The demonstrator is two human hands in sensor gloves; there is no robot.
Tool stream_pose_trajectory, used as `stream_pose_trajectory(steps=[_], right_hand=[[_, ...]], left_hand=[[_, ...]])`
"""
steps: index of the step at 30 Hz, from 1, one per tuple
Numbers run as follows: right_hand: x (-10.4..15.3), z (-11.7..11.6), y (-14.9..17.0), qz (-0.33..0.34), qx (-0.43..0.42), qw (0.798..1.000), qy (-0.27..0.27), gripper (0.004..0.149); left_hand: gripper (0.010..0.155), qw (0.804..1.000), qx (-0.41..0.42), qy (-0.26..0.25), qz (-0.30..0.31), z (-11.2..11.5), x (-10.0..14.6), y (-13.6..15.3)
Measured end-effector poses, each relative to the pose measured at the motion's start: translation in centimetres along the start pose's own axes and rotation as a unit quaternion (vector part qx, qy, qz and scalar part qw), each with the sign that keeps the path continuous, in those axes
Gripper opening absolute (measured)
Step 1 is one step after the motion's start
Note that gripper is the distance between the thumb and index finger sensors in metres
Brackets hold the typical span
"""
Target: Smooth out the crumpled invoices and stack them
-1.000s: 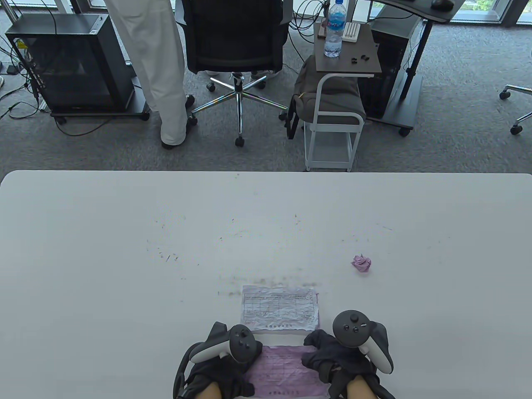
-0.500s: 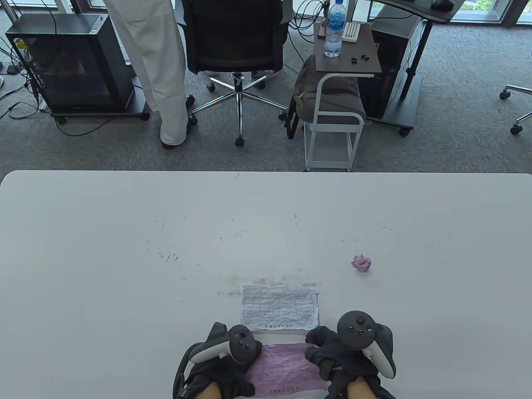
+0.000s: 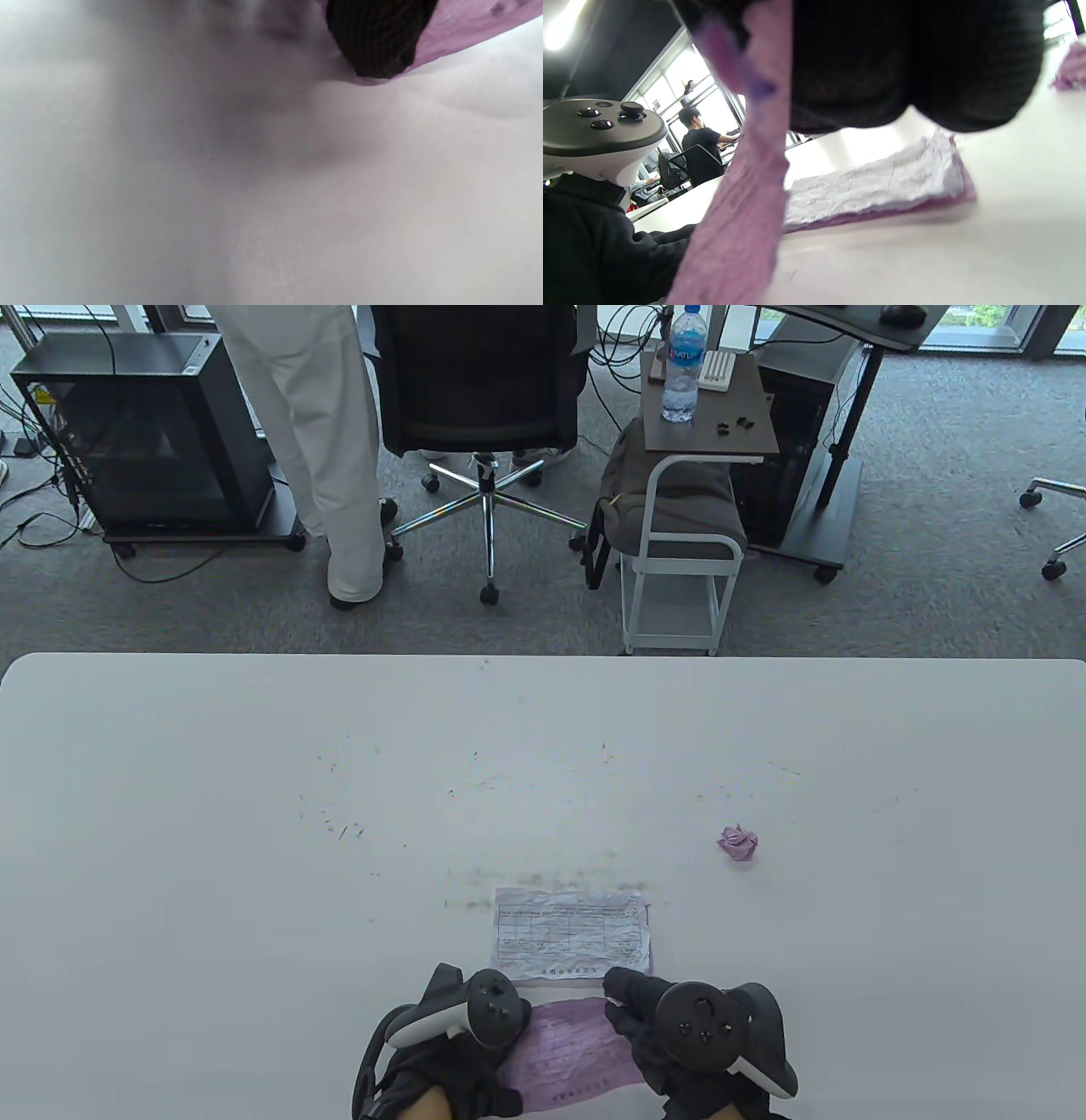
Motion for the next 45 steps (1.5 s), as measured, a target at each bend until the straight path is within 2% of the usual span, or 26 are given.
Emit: stream_pose_trajectory(steps=[2,5,7,9,10,12,13,15,16,18,21,27,31,32,36,37,39,42,45], right_hand=[[0.3,0.7,-0.4,0.014,0.021,1.000,0.010,0.040],[0.6,1.6,-0.5,0.023,-0.020,0.999,0.025,0.040],[0.7,2.3,-0.2,0.020,-0.075,0.996,0.042,0.039],[0.9,3.1,0.4,0.012,-0.155,0.986,0.065,0.040],[1.0,3.5,0.9,0.001,-0.208,0.974,0.084,0.039],[1.3,3.8,1.9,-0.026,-0.295,0.948,0.116,0.039],[1.5,3.7,2.6,-0.049,-0.348,0.927,0.133,0.039],[1.7,3.2,3.5,-0.082,-0.408,0.899,0.135,0.040],[1.8,3.0,3.9,-0.095,-0.423,0.892,0.130,0.039],[1.9,2.5,4.6,-0.118,-0.437,0.883,0.127,0.040],[1.9,2.1,5.1,-0.137,-0.426,0.886,0.120,0.040],[1.6,1.7,4.8,-0.141,-0.408,0.895,0.115,0.040],[1.5,1.6,4.7,-0.139,-0.390,0.903,0.111,0.040],[1.5,1.6,4.7,-0.139,-0.384,0.906,0.112,0.040],[1.2,1.9,4.4,-0.129,-0.354,0.922,0.095,0.042],[1.1,2.0,4.3,-0.128,-0.347,0.925,0.093,0.043],[1.0,2.3,4.1,-0.132,-0.313,0.936,0.090,0.045],[0.5,2.9,3.5,-0.131,-0.271,0.950,0.083,0.047],[-0.5,3.6,2.6,-0.130,-0.219,0.965,0.054,0.049]], left_hand=[[0.093,0.998,0.054,-0.013,0.035,-0.5,0.7,0.0],[0.093,0.983,0.126,-0.082,0.101,-2.1,2.4,0.3],[0.095,0.965,0.168,-0.149,0.138,-3.2,3.7,1.1],[0.098,0.931,0.236,-0.208,0.184,-3.9,4.6,2.2],[0.099,0.901,0.290,-0.234,0.225,-4.0,4.9,2.9],[0.102,0.840,0.398,-0.230,0.290,-3.9,4.8,3.7],[0.103,0.794,0.468,-0.199,0.332,-3.6,4.5,3.9],[0.106,0.744,0.538,-0.132,0.375,-3.0,3.8,3.3],[0.107,0.733,0.548,-0.103,0.390,-2.8,3.5,2.8],[0.105,0.734,0.540,-0.094,0.401,-2.9,3.4,1.9],[0.097,0.749,0.510,-0.148,0.397,-3.4,4.0,1.3],[0.074,0.753,0.475,-0.236,0.389,-4.2,5.4,1.7],[0.049,0.763,0.445,-0.277,0.378,-4.6,6.0,1.5],[0.046,0.769,0.434,-0.285,0.373,-4.7,6.1,1.4],[0.048,0.815,0.332,-0.339,0.332,-5.1,6.9,0.8],[0.049,0.820,0.319,-0.346,0.326,-5.2,7.0,0.6],[0.050,0.838,0.288,-0.348,0.306,-5.4,7.3,0.2],[0.051,0.855,0.248,-0.353,0.288,-5.7,7.6,-0.4],[0.052,0.872,0.213,-0.354,0.263,-6.4,8.0,-1.2]])
Point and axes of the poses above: the tracker on the back of each hand, its own y axis roughly to the little-finger side, its own x axis roughly from the fingertips to the wrist, z = x × y, the point moved 1 cm from there along -x, roughly from the wrist to the fingertips, and after that the axes turned 4 degrees about x, right-handed, at the moved point
